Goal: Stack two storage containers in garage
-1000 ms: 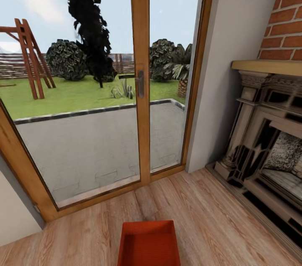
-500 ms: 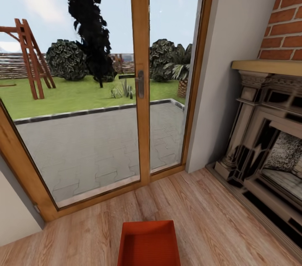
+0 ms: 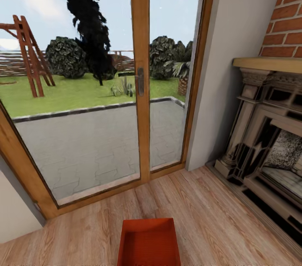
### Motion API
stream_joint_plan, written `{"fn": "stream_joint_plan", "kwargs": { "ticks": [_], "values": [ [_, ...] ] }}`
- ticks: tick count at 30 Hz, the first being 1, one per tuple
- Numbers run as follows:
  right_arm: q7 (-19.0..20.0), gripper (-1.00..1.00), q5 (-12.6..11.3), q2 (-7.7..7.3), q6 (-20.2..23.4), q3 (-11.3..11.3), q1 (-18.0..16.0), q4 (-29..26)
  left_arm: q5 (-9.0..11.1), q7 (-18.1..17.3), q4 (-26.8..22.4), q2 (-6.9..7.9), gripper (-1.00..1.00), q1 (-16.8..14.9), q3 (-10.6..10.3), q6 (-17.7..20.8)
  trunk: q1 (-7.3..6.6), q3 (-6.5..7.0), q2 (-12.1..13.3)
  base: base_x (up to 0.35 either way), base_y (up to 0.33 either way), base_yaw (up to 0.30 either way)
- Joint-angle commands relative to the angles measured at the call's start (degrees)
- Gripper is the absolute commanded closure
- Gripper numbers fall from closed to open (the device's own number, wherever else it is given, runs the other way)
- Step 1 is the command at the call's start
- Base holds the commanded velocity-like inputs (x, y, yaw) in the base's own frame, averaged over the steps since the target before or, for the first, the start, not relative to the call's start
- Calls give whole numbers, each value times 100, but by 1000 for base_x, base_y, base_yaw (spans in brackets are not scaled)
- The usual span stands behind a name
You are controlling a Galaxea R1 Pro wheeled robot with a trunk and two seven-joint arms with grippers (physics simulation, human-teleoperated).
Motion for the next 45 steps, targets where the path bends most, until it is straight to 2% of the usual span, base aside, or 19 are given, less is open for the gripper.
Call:
{"fn": "stream_joint_plan", "kwargs": {
  "ticks": [1,21,29,45],
  "values": [
    [-7,-100,-47,4,-26,47,-6,14,48,6,-5,-2,-100,-2,27,23,0,-15,-3,0,0,0],
    [18,-100,-29,11,-26,55,-5,14,45,6,-4,-2,-100,-2,27,13,0,-200,-3,0,0,0],
    [44,-100,-29,14,-26,56,-4,14,53,6,-2,-1,-100,-2,27,-188,0,-273,-3,0,0,0],
    [45,-100,-29,3,-26,57,-6,14,48,6,-2,-3,-100,-2,27,-196,0,-421,-3,0,0,0]
  ]
}}
